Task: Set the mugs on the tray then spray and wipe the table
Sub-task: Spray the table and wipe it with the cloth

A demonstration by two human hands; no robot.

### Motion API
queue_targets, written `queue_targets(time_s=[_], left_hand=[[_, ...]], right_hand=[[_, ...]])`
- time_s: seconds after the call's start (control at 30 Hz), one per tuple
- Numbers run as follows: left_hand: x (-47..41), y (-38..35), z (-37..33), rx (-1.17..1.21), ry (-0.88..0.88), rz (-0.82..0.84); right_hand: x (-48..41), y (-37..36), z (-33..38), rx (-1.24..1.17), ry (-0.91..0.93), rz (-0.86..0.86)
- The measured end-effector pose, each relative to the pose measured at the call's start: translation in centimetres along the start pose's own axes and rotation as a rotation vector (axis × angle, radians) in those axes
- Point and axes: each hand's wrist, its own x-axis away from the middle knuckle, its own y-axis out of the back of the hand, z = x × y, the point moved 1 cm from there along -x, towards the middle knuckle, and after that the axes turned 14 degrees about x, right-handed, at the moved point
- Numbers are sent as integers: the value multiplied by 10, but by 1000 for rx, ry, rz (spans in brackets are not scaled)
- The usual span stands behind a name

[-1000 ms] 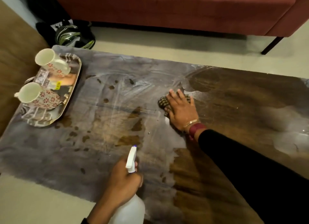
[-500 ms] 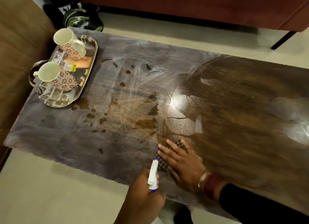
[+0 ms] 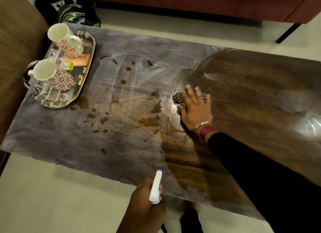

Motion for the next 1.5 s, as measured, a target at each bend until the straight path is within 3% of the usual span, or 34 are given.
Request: queue_targets(time_s=[0.13,0.23,0.33,0.5,0.6,0.7,0.8,0.93,1.07,1.2,1.33,1.5], left_hand=[[-4,3,-7,49,-42,-92],[-5,3,-22,-31,-23,-23],[-1,0,-36,-97,-37,136],[-2,-12,-34,-144,11,147],[-7,-16,-27,-131,118,136],[-6,-14,-29,-189,12,172],[-5,-11,-27,-218,-10,166],[-13,3,-31,-130,-56,-63],[-34,38,-69,-63,-65,-137],[-73,76,-109,-134,-64,-104],[-89,88,-141,-261,-108,-68],[-101,97,-144,-200,-133,-146]], right_hand=[[114,-19,71,-33,273,3],[213,-45,100,-28,301,17],[260,-57,78,-65,98,70],[287,-64,-24,-90,-252,111],[277,-61,-52,-170,-563,122],[253,-55,-16,-193,-696,50],[225,-47,57,-181,-491,5],[181,-41,151,-147,-276,-15],[156,-31,185,-138,-121,7],[150,-24,168,-125,26,33],[95,-18,97,-124,-222,20],[15,-5,21,-147,-394,40]])
